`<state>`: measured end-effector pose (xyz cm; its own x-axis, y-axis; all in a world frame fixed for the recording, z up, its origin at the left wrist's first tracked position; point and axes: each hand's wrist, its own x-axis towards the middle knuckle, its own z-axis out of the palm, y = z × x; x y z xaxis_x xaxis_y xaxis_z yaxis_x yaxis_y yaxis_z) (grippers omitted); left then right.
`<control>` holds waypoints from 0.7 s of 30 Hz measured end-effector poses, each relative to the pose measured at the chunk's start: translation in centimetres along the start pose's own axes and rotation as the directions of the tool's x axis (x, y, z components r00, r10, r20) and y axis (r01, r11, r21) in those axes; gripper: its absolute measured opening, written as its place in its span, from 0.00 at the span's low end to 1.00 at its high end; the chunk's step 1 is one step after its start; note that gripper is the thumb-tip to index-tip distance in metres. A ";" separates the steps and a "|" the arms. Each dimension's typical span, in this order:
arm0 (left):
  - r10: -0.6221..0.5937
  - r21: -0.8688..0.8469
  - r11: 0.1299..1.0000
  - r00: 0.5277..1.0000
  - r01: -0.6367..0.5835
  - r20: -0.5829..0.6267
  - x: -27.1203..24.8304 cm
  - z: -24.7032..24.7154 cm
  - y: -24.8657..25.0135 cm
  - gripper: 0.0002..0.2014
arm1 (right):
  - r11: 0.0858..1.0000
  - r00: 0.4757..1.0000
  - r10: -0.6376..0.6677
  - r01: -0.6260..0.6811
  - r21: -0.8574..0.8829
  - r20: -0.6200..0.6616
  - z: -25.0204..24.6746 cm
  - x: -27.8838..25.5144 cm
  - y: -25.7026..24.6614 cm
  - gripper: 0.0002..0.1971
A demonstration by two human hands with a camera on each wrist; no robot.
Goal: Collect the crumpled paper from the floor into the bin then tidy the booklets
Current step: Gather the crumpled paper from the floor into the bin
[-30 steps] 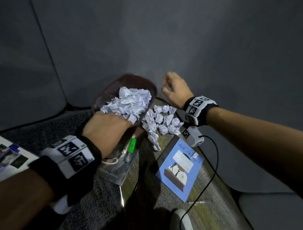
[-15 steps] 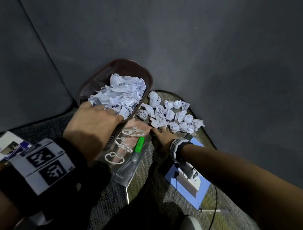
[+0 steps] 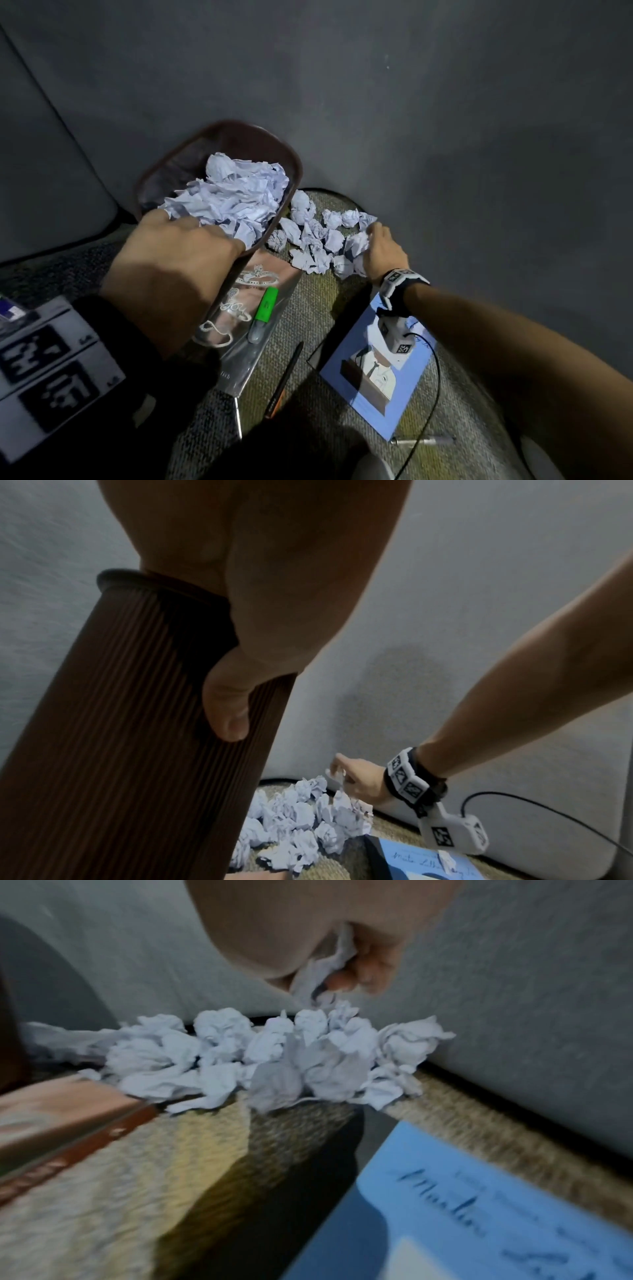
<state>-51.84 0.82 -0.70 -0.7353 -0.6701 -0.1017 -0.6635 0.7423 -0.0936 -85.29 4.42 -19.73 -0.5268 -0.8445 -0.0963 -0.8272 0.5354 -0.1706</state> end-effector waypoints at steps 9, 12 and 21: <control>0.043 -0.049 0.998 0.999 -0.043 0.017 0.1 1.4 1.5 0.09 | 0.947 0.987 0.097 -0.051 -0.318 0.131 2.8 1.0 2.9 0.52; 0.034 -0.036 0.999 0.999 -0.035 -0.022 0.6 1.7 1.9 0.10 | 0.982 0.969 0.143 -0.113 -0.151 0.200 4.7 1.6 1.9 0.59; 0.027 0.009 1.000 0.998 -0.028 0.048 1.3 1.7 1.9 0.10 | 0.974 0.973 0.210 -0.217 0.065 0.095 6.0 2.2 1.4 0.39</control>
<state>-53.81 1.34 -2.67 -0.7456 -0.6488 -0.1519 -0.6416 0.7606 -0.0992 -86.46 3.28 -26.08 -0.6676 -0.7104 -0.2227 -0.6789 0.7037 -0.2094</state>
